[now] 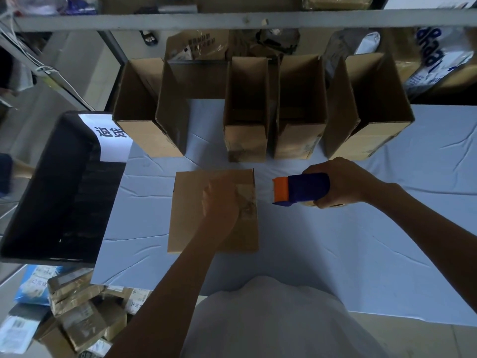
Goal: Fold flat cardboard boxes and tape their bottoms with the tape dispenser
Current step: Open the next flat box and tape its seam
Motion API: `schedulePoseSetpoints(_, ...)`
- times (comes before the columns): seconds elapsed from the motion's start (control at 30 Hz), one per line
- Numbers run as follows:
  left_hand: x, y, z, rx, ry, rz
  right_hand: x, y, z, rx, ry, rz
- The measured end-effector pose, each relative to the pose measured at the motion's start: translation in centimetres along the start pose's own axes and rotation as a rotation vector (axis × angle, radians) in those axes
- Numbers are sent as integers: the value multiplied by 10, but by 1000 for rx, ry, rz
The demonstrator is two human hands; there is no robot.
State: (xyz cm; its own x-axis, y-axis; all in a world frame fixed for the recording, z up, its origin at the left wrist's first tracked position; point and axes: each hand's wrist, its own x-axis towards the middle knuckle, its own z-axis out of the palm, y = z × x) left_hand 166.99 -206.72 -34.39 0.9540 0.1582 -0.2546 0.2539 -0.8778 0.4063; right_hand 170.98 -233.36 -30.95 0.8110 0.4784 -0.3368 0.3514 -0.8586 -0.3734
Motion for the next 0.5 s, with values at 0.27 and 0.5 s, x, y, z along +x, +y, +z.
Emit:
schedulePoseSetpoints(0.27,13,-9,-13,95,7,-23,1,-4,-1,-32,-4,4)
schedulePoseSetpoints(0.5,-3,-5,-5,27,8,453,0,-5,2,-34,-13,14)
